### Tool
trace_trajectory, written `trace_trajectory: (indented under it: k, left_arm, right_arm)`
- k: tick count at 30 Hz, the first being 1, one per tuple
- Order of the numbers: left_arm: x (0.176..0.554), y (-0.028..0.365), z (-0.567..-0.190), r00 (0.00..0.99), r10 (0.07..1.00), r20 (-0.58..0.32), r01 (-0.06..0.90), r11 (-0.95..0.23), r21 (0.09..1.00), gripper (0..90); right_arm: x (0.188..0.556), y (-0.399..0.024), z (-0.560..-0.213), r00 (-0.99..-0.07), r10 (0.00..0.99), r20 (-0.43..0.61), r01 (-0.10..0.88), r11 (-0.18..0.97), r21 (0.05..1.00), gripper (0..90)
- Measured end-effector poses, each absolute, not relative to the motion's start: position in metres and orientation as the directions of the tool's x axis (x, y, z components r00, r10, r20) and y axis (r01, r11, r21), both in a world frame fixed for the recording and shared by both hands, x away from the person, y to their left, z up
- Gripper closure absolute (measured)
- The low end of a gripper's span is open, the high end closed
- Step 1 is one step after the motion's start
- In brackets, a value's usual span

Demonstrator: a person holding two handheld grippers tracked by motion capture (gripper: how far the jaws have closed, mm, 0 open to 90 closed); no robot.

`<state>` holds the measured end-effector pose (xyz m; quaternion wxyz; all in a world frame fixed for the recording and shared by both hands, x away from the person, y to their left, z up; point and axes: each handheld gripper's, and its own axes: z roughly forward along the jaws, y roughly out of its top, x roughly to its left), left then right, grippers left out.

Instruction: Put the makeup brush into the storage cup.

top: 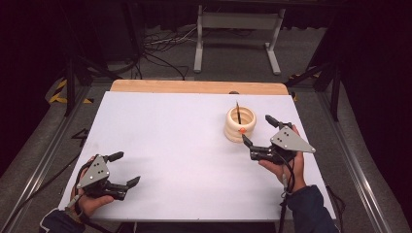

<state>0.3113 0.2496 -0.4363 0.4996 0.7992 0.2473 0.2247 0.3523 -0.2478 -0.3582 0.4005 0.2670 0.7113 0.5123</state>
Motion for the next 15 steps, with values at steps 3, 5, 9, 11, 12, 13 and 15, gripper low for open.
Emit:
trace_trajectory:
  k: [3,5,9,11,12,13,15]
  left_arm:
    - [0.3113,0.2496,-0.4363,0.777,0.620,0.112,0.171,-0.379,0.910,5.1]
    - [0.3115,0.2495,-0.4365,0.777,0.620,0.112,0.171,-0.379,0.910,5.2]
    - [0.3114,0.2489,-0.4367,0.778,0.619,0.112,0.171,-0.380,0.909,5.1]
    - [0.3114,0.2488,-0.4367,0.778,0.618,0.111,0.171,-0.379,0.909,5.1]
    - [0.3114,0.2488,-0.4367,0.778,0.618,0.111,0.171,-0.379,0.909,5.2]
    - [0.3116,0.2489,-0.4368,0.778,0.618,0.111,0.171,-0.379,0.909,5.2]
    - [0.3118,0.2489,-0.4369,0.778,0.618,0.111,0.172,-0.380,0.909,5.1]
  right_arm:
    - [0.3507,-0.2485,-0.3594,-0.539,0.788,-0.297,-0.032,0.333,0.942,8.7]
    - [0.3493,-0.2491,-0.3606,-0.537,0.791,-0.295,-0.031,0.331,0.943,9.1]
    - [0.3467,-0.2505,-0.3615,-0.541,0.790,-0.290,-0.032,0.325,0.945,9.2]
    - [0.3457,-0.2510,-0.3631,-0.541,0.787,-0.297,-0.037,0.330,0.943,9.4]
    - [0.3457,-0.2510,-0.3631,-0.541,0.787,-0.297,-0.037,0.330,0.943,9.4]
    - [0.3452,-0.2510,-0.3641,-0.542,0.786,-0.297,-0.032,0.334,0.942,9.4]
    - [0.3440,-0.2514,-0.3664,-0.547,0.783,-0.295,-0.028,0.336,0.942,9.5]
